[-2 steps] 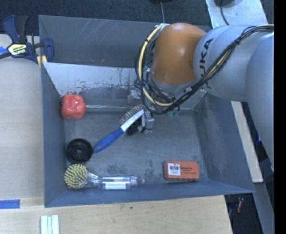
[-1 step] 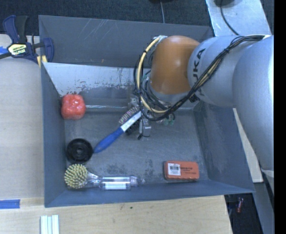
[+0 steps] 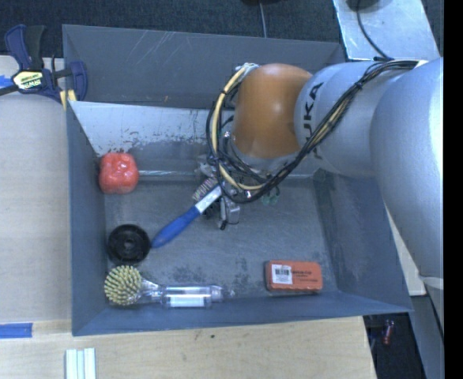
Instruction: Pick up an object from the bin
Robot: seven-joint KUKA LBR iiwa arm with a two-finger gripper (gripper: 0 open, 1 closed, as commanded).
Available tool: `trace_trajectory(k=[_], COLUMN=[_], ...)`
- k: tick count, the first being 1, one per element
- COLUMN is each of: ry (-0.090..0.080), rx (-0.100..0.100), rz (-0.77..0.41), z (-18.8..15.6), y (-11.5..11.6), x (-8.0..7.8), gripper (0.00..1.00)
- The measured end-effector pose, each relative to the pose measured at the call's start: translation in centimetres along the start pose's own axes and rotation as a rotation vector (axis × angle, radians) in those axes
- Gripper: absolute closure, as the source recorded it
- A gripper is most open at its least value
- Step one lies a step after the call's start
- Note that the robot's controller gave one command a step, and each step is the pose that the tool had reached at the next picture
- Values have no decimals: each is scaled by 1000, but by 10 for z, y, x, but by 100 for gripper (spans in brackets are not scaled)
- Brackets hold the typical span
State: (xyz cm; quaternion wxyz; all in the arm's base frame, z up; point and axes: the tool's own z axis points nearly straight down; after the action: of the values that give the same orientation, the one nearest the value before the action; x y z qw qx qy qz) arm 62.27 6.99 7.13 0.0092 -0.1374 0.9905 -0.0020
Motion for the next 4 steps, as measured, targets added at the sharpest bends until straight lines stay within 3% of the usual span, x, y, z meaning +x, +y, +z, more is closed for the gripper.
trace_trajectory(k=[1,2,3,4], ry=[9,9,16,6], rx=[-5,-5,-5,-4], rz=[0,1,1,1], z=[0,0,-27,-45], y=[13,12,13,12], x=[-10,-9,-7,-10], gripper=[100,100,100,100])
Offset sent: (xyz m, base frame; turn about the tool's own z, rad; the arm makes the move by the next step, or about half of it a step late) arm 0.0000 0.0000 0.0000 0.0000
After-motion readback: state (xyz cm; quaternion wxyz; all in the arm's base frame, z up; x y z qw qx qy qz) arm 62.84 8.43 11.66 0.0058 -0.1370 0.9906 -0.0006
